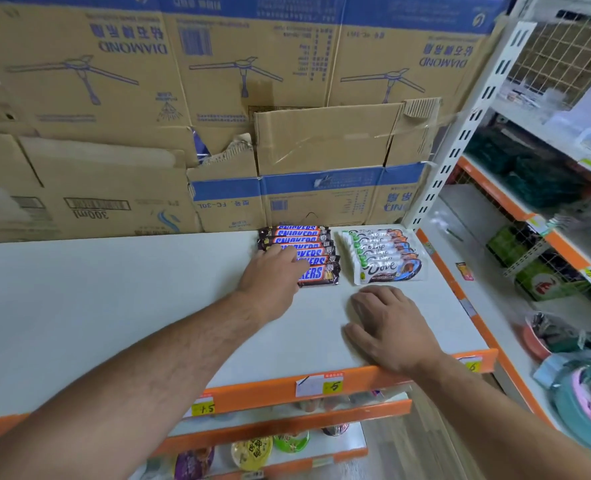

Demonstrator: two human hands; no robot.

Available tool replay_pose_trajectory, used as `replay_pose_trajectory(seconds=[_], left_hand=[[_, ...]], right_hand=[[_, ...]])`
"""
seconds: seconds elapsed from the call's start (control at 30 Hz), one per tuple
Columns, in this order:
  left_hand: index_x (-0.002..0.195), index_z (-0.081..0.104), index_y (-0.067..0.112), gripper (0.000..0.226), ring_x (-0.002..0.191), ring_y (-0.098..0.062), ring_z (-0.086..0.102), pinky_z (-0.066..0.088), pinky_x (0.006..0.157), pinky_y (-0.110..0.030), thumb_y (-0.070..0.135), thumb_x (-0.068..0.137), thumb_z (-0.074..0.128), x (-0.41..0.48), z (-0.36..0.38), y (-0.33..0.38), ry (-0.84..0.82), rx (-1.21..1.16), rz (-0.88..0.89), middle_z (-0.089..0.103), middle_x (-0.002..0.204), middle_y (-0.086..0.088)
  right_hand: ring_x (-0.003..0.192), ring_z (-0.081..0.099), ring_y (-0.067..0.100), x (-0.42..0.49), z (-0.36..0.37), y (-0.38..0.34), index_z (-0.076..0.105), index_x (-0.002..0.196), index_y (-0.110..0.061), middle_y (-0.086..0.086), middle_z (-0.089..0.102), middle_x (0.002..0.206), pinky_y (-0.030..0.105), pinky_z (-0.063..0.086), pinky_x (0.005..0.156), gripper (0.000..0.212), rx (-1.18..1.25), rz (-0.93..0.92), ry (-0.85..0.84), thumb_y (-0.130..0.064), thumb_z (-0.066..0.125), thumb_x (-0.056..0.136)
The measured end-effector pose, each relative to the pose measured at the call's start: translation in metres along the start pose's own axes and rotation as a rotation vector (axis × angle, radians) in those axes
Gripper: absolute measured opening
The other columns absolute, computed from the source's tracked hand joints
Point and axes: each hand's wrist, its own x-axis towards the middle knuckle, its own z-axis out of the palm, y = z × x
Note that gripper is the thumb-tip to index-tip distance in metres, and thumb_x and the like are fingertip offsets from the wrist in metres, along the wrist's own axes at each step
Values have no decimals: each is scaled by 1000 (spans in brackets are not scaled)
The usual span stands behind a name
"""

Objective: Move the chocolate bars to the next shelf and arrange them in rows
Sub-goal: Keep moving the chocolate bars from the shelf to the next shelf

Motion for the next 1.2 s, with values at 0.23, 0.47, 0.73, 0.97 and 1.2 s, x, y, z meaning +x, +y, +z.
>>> replay_pose_trajectory(seconds=[0.23, 0.47, 0.73, 0.97, 1.2], left_hand=[[124, 53, 25, 39, 116, -23, 45, 39, 95, -37, 40, 88, 58, -41, -14, 21, -21, -67, -282, 53, 122, 0], [128, 55, 29, 48, 122, -21, 50, 43, 99, -34, 48, 84, 60, -111, -37, 11, -216, -217, -602, 56, 133, 5], [132, 51, 29, 52, 123, -20, 50, 41, 101, -34, 47, 85, 61, -204, -64, -15, -168, -237, -809, 54, 135, 3], [134, 50, 29, 51, 123, -19, 47, 43, 95, -34, 46, 86, 57, -290, -87, -75, -97, -256, -912, 53, 133, 4], [132, 53, 28, 48, 119, -21, 52, 45, 92, -31, 48, 87, 57, -403, -113, -178, -34, -246, -943, 55, 131, 3]], right_hand=[[118, 47, 21, -4, -4, -3, 59, 121, -29, -6, 57, 126, 38, 40, 103, 54, -6, -16, -3, -65, 44, 83], [100, 57, 31, 12, -8, -17, 52, 81, -22, 1, 56, 91, 39, 49, 81, 45, -107, -15, -231, -56, 25, 73], [100, 62, 25, -11, -23, -133, 60, 98, -23, 1, 63, 103, 30, 47, 76, 26, -2, -214, -265, -44, 48, 88], [113, 59, 22, -20, -25, -249, 54, 128, -29, 0, 60, 121, 32, 46, 85, 50, 19, -374, -296, -53, 57, 85], [112, 56, 21, -20, -3, -410, 50, 133, -28, -1, 57, 124, 30, 42, 80, 58, -9, -470, -313, -61, 55, 85]])
